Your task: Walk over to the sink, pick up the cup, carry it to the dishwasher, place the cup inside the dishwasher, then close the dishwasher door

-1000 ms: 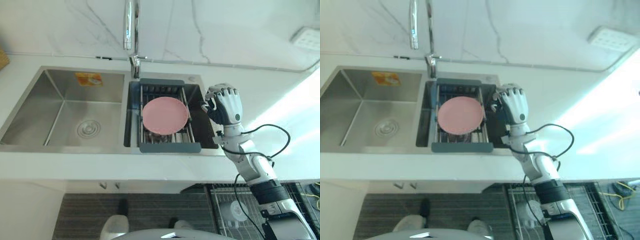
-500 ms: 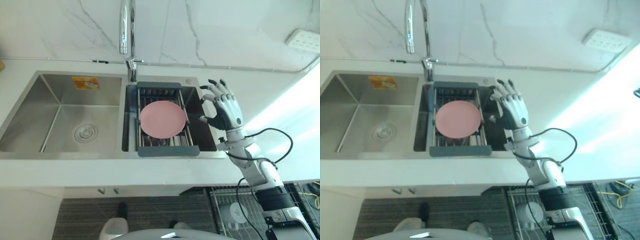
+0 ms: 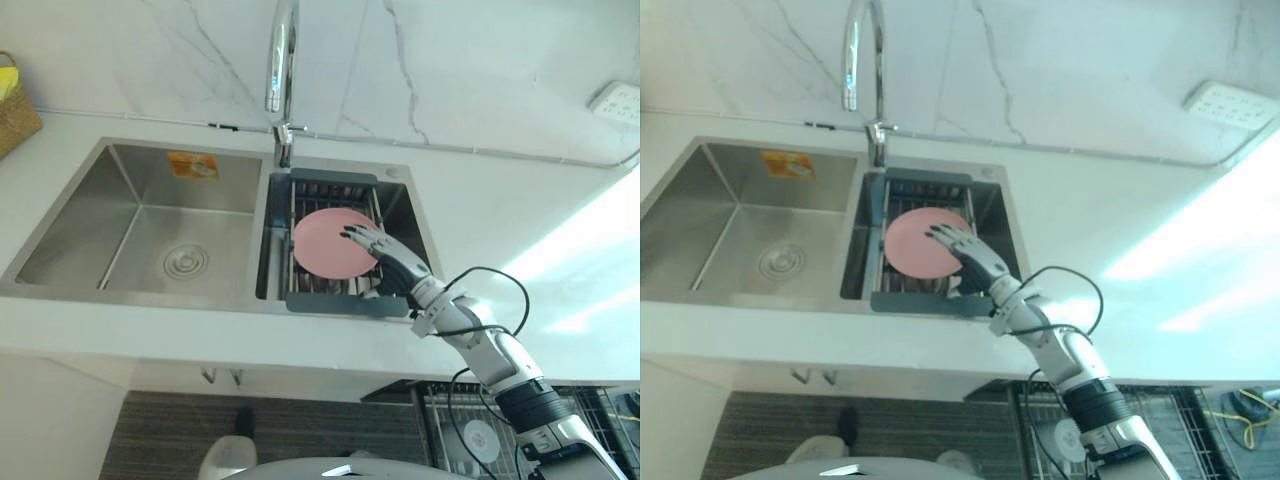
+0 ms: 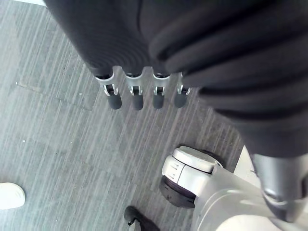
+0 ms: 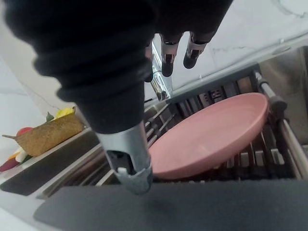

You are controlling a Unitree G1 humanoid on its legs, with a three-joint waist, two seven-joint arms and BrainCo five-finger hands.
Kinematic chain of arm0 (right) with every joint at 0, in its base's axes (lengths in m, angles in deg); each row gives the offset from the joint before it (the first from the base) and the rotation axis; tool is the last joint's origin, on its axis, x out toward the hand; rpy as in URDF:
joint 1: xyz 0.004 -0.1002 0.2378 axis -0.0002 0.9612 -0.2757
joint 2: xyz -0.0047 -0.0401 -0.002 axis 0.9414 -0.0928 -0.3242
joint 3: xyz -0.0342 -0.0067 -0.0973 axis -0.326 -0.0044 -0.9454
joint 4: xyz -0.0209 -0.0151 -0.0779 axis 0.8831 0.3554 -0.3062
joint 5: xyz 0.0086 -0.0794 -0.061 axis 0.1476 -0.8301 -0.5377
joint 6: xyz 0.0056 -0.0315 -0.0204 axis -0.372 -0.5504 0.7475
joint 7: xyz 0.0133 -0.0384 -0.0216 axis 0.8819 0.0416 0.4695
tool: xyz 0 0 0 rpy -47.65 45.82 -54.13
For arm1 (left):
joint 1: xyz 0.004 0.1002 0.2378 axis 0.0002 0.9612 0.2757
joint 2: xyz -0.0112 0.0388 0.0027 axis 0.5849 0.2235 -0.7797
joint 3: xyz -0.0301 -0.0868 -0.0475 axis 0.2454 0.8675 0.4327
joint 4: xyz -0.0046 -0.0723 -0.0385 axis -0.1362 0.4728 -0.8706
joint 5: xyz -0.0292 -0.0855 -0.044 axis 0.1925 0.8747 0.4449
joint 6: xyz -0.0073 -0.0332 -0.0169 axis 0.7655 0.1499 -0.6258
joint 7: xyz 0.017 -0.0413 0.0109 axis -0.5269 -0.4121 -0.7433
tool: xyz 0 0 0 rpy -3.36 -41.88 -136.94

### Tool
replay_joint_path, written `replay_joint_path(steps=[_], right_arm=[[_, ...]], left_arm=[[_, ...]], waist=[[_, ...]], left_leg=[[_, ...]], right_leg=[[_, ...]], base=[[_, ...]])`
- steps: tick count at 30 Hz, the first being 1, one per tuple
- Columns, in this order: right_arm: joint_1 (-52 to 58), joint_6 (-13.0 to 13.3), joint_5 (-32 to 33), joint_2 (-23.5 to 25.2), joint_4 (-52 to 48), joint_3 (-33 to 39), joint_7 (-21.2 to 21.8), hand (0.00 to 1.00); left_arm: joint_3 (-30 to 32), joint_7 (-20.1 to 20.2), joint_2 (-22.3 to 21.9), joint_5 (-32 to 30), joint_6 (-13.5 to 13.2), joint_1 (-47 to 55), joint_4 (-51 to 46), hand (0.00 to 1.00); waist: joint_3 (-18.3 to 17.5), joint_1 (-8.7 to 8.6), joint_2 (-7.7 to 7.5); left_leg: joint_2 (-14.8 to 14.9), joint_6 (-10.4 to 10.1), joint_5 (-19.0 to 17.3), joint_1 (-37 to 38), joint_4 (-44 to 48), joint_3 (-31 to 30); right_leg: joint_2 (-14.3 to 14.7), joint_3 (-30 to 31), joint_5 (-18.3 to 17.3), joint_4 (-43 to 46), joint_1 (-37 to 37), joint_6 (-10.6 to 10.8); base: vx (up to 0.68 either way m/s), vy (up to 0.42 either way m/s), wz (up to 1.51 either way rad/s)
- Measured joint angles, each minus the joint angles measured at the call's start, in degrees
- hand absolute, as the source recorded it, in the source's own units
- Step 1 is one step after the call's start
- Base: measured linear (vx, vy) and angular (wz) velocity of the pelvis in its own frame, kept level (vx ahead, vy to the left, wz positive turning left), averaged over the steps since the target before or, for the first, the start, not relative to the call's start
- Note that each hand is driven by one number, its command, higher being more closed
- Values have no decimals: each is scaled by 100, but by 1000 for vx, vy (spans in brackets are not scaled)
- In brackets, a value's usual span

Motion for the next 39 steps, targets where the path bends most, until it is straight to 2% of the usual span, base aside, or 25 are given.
replay_joint_path(steps=[6, 8, 10, 13, 19, 27, 31, 36, 39], right_arm=[[-272, -4, -288, -2, 250, -31, -40, 0], [-351, -9, -488, -2, 428, -58, -261, 0], [-476, -266, -740, -5, 780, -240, -608, 0], [-488, -479, -894, 14, 1157, -267, -930, 0], [-500, -607, -1164, 93, 1363, -231, -1540, 0], [-500, -590, -1416, 133, 1376, -232, -1594, 0], [-501, -452, -1642, 111, 1370, -236, -1593, 0], [-553, -437, -1990, 21, 1364, -280, -1582, 0], [-701, -346, -2218, -64, 1366, -509, -1566, 0]], left_arm=[[9, 0, 5, 4, 0, 10, -3, 0], [8, 0, 8, 45, 0, 10, -2, 0], [6, 1, 8, 47, -5, 2, -16, 0], [6, 9, -20, 59, -9, -6, -20, 0], [6, 10, -20, 56, -8, -2, -21, 0], [8, 29, -26, 47, -10, -3, -26, 0], [9, 50, -16, 44, -15, -2, -24, 0], [5, 55, -11, 45, -29, -2, -23, 0], [5, 55, 2, 45, -29, -1, -22, 0]], waist=[[-18, 11, -27], [-19, 9, -32], [-19, 34, -33], [-13, 105, -24], [-3, 68, -10], [20, 52, 24], [21, 58, 14], [29, 73, 3], [38, 72, -12]], left_leg=[[-50, -7, 18, -21, 0, -13], [-66, -3, 18, -14, 0, -43], [-75, -2, 15, -17, 0, -98], [-77, -6, 19, -59, 0, -139], [-81, -3, 8, -57, 0, -137], [-80, 39, -40, -47, 0, -128], [-83, 39, -57, -49, 0, -123], [-88, 36, -77, -74, 0, -126], [-89, 34, -88, -74, 0, -135]], right_leg=[[-42, -12, -5, 32, 18, 11], [-51, -35, 8, 30, 52, 25], [-56, -110, 3, 24, 87, 18], [-54, -164, 2, 21, 81, 17], [-55, -163, 4, 17, 84, 20], [-58, -158, -17, 26, 89, -15], [-63, -160, -35, 28, 89, -27], [-74, -167, -38, 53, 88, 2], [-76, -176, -44, 64, 88, 8]], base=[[21, 4, 1], [41, 6, 8], [17, -2, 14], [9, -7, 10], [0, 0, 0], [0, 0, 0], [0, 0, 0], [0, 0, 0], [0, 0, 1]])
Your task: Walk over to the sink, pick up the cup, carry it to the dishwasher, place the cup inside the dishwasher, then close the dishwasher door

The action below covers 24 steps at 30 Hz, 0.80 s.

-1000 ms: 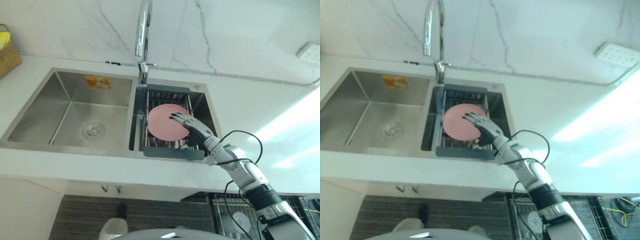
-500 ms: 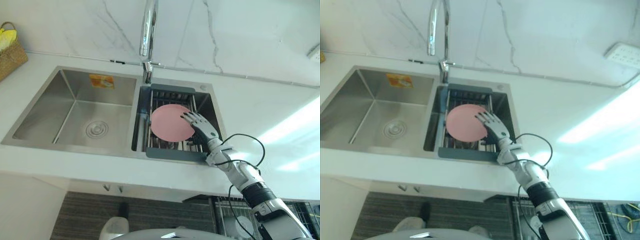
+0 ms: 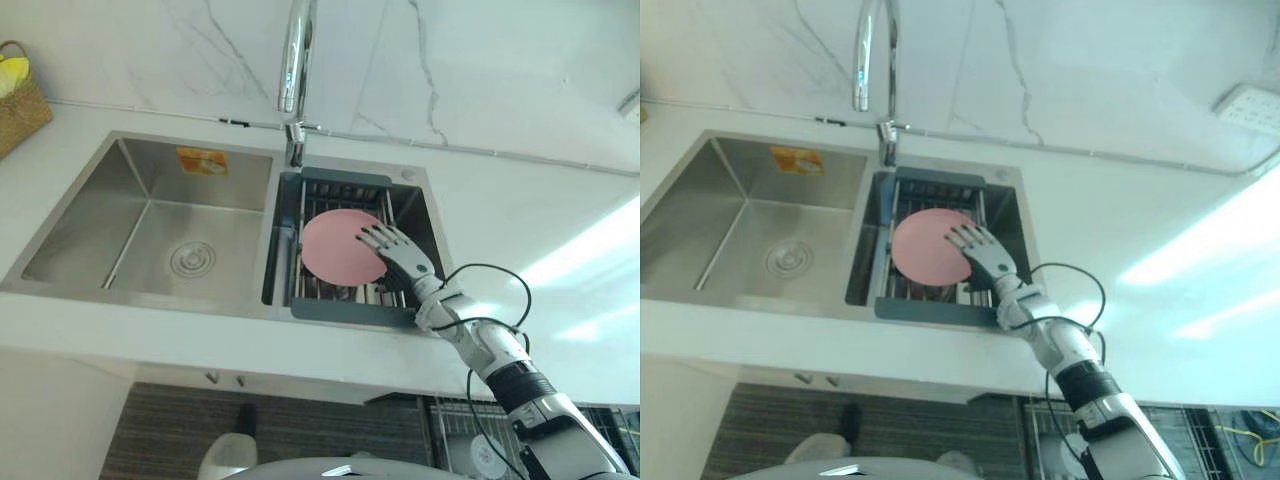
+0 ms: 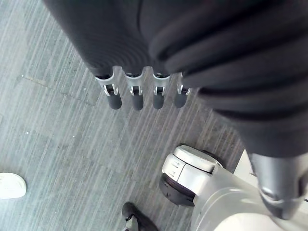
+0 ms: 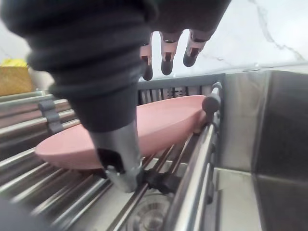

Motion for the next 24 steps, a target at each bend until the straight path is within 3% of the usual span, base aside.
replay_joint_path(steps=[7, 8, 24], right_arm=[[-297, 153, -377, -131, 218, -281, 49, 0], [-366, 152, -477, -186, 238, -378, 46, 100], [-386, 152, -714, -195, 409, -424, -246, 100]], left_arm=[[-9, 4, -6, 0, -4, 3, -2, 0], [-11, 6, -9, 0, -3, 11, 2, 0], [-29, 10, -6, -11, -2, 13, 2, 0]], waist=[[13, 47, 0], [18, 51, 1], [89, 21, 71]], left_leg=[[-16, 1, -5, -17, 0, -169], [-5, 5, -8, -19, -1, -175], [176, 4, -8, -23, 0, -166]], right_leg=[[-34, -138, -8, 170, 12, -6], [-43, -139, -8, 184, 11, -6], [34, -136, 72, 599, -138, -122]], base=[[1, 0, 13], [-17, 1, 4], [-11, -4, 3]])
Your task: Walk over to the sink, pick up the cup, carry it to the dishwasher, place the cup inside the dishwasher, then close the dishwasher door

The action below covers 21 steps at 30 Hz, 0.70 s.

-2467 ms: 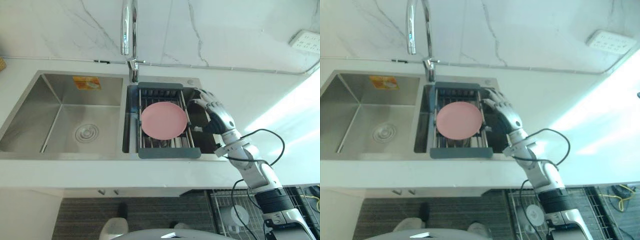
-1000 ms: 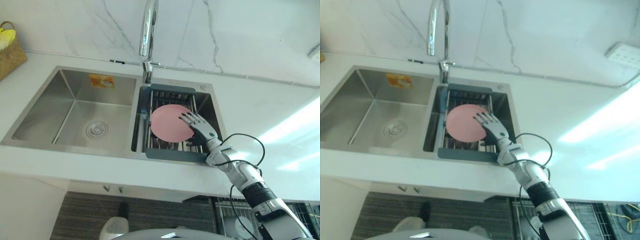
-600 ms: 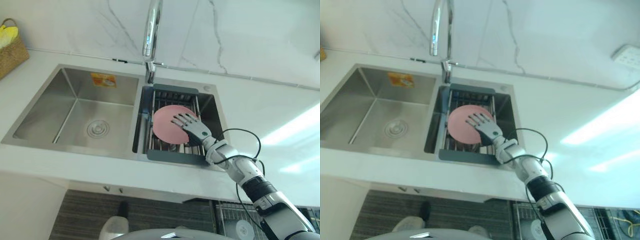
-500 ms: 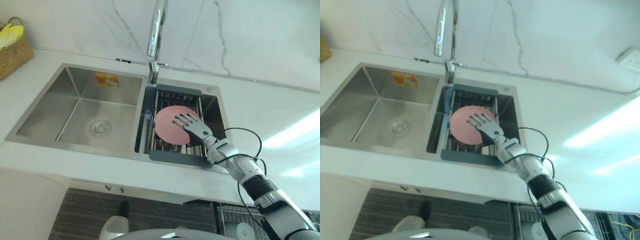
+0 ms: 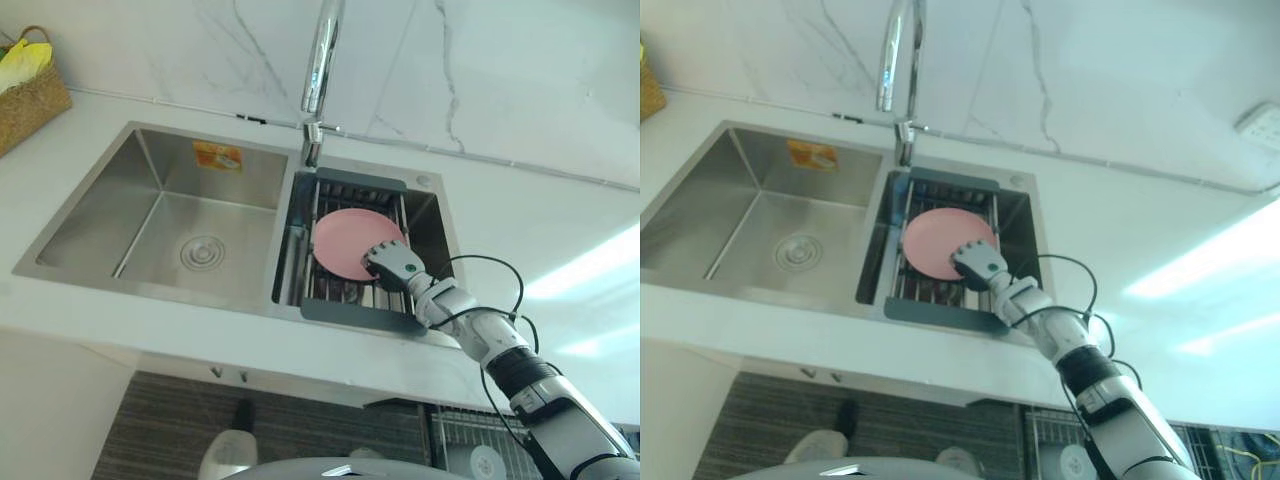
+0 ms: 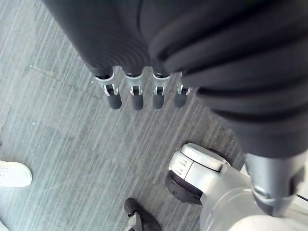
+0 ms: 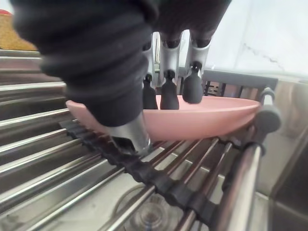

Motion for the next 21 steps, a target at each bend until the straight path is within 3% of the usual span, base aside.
replay_joint_path(steps=[16, 21], right_arm=[[0, -185, 71, -17, -27, 80, -1194, 100], [0, -163, 97, -17, -28, 112, -1345, 100]], left_arm=[[-13, 81, -71, -274, -119, -1, 4, 0], [-10, 74, -103, -274, -118, -1, 2, 0]], waist=[[14, 9, 106], [10, 9, 118]], left_leg=[[-13, -16, 11, -88, 1, 16], [-22, -17, 13, -93, 1, 4]], right_leg=[[-13, -6, -2, -8, -79, 1], [-18, -8, -2, -11, -78, 1]], base=[[-1, -3, 0], [0, 0, 0]])
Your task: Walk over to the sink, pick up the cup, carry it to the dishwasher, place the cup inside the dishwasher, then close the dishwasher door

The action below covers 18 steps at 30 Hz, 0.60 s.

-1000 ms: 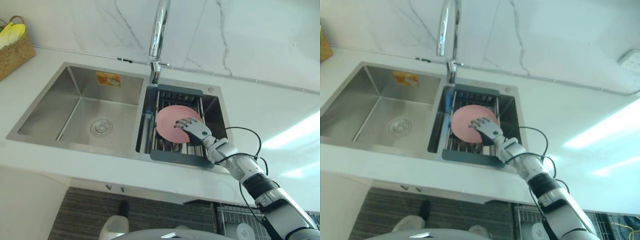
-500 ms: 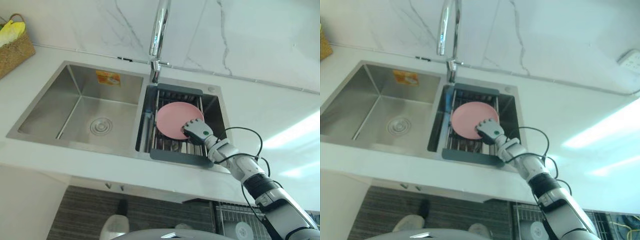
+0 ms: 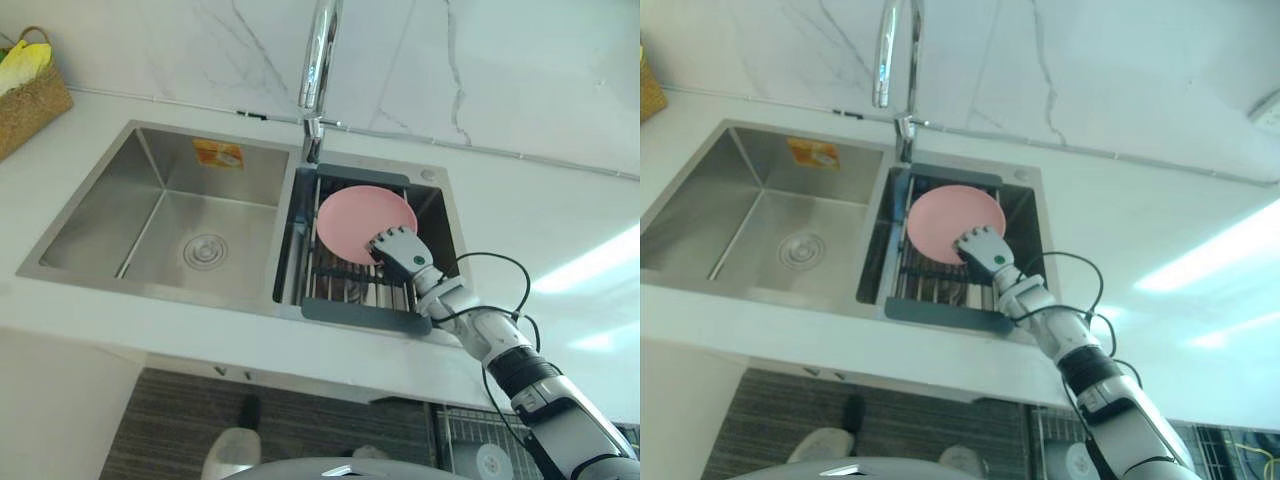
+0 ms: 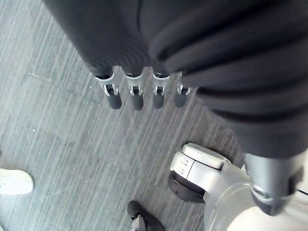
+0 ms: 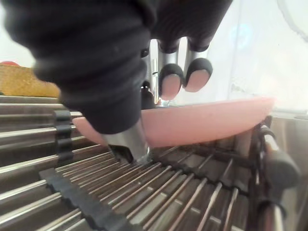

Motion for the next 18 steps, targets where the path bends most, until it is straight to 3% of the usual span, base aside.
replay_joint_path(steps=[10, 18], right_arm=[[-12, 21, 208, -33, -246, 226, -71, 100], [-144, 232, 182, -361, -443, 256, -121, 100]], left_arm=[[12, -5, -41, -2, -2, 1, -20, 0], [27, -5, -108, -48, -5, 9, -16, 0]], waist=[[-37, -20, 99], [-51, -53, 148]], left_leg=[[-19, -36, 65, 7, 1, -85], [-15, -36, 89, -14, 0, -25]], right_leg=[[-8, -7, 0, 7, 4, 0], [12, 11, -4, -162, 10, 8]], base=[[13, -6, 5], [-8, -3, -7]])
